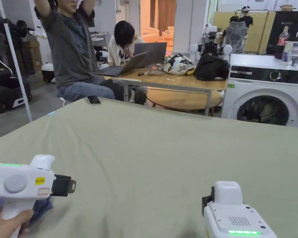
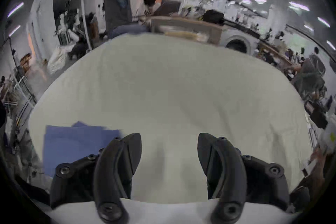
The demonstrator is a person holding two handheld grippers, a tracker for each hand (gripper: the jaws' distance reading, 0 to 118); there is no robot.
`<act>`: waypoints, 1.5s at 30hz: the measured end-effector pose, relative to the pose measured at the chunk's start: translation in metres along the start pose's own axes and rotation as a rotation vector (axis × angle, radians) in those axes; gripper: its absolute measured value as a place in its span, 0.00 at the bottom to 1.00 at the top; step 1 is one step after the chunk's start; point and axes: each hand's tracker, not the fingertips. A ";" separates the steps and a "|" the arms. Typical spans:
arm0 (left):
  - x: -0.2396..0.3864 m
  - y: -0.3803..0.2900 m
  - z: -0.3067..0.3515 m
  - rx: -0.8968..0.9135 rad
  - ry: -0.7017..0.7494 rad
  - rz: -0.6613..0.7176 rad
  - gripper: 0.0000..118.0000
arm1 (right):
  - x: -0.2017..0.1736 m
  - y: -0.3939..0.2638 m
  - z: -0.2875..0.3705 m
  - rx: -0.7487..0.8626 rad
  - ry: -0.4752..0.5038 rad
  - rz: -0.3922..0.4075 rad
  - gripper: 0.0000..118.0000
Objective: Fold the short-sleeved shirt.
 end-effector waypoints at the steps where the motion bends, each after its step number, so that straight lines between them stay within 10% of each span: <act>1: 0.022 -0.008 -0.001 0.030 -0.028 -0.002 0.54 | 0.010 -0.001 0.002 0.000 -0.013 -0.008 0.00; 12: 0.213 -0.032 0.005 0.446 -0.108 -0.041 0.53 | 0.115 -0.006 0.028 0.017 -0.194 -0.123 0.00; 16: 0.243 -0.026 0.013 0.534 -0.098 -0.033 0.19 | 0.133 -0.004 0.039 0.057 -0.215 -0.133 0.00; 22: 0.251 -0.019 0.011 0.560 -0.076 -0.012 0.00 | 0.140 -0.006 0.046 0.102 -0.229 -0.139 0.00; 45: 0.255 -0.037 0.029 0.569 -0.073 -0.076 0.01 | 0.124 -0.003 0.058 0.164 -0.234 -0.092 0.08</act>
